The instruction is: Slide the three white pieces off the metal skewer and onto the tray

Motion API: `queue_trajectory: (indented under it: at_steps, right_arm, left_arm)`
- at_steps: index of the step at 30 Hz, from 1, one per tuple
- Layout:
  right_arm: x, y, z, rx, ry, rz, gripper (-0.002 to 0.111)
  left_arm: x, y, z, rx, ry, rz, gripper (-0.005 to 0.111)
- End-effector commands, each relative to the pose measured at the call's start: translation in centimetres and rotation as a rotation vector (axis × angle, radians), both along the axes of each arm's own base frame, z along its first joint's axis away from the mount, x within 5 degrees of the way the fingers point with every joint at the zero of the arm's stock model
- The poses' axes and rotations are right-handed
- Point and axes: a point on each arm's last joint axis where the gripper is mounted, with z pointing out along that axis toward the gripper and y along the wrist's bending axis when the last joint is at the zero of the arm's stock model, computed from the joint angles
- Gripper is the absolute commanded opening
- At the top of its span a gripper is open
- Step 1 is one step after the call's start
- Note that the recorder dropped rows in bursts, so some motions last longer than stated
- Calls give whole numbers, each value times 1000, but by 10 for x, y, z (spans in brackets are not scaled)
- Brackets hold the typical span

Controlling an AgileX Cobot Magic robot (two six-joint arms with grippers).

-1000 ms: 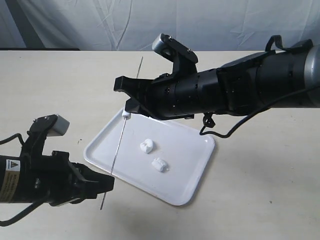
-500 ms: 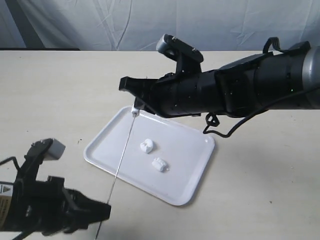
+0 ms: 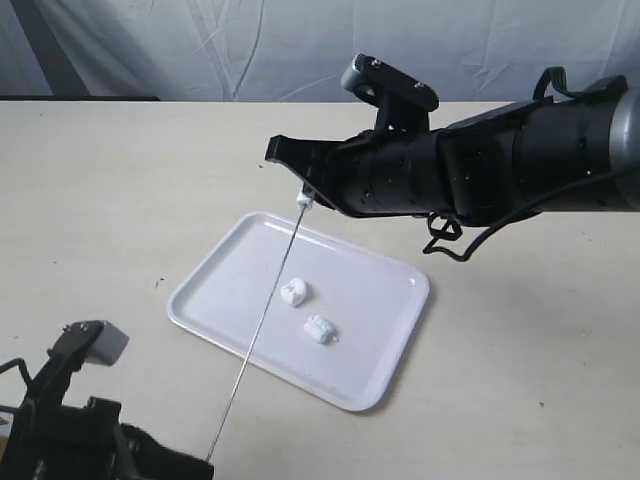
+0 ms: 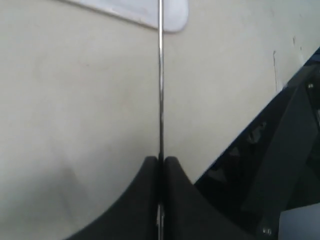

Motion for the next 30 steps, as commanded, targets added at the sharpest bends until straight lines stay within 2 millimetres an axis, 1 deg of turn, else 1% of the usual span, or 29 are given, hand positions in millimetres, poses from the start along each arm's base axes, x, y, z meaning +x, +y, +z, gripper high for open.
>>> queue_trajectory:
  at_steps: [1, 4, 6, 9, 10, 11, 13, 17, 21, 23, 30]
  right_arm:
    - [10, -3, 15, -24, -73, -36, -1]
    - [14, 1, 24, -13, -104, -27, -1]
    - [13, 4, 24, -1, -101, 3, -1]
    - [7, 9, 10, 1, -55, 84, -1]
    - [2, 13, 1, 15, -16, 140, -1]
    - [0, 14, -4, 20, 3, 160, -1]
    - [-10, 15, -22, 26, 78, 219, -1]
    - [-19, 20, -44, 55, 179, 301, -1]
    - [-25, 26, -51, 98, 233, 363, -1]
    - [-26, 26, -53, 104, 243, 371, -1]
    - [-25, 26, -56, 96, 249, 366, -1]
  left_arm:
    - [-15, 6, -7, 17, 12, -27, 0]
    - [-17, 9, -7, 24, -7, 6, 0]
    - [-15, 12, -4, 32, -47, 54, 0]
    - [-10, 17, 1, 47, -113, 135, 0]
    - [-8, 19, 3, 62, -144, 162, 0]
    - [-7, 21, 3, 71, -152, 181, 0]
    - [-3, 25, 3, 95, -162, 256, 0]
    - [10, 23, 14, 94, -205, 298, 0]
    - [30, 21, 29, 145, -296, 336, 0]
    - [34, 20, 31, 147, -299, 336, 0]
    - [39, 14, 20, 181, -245, 280, 0]
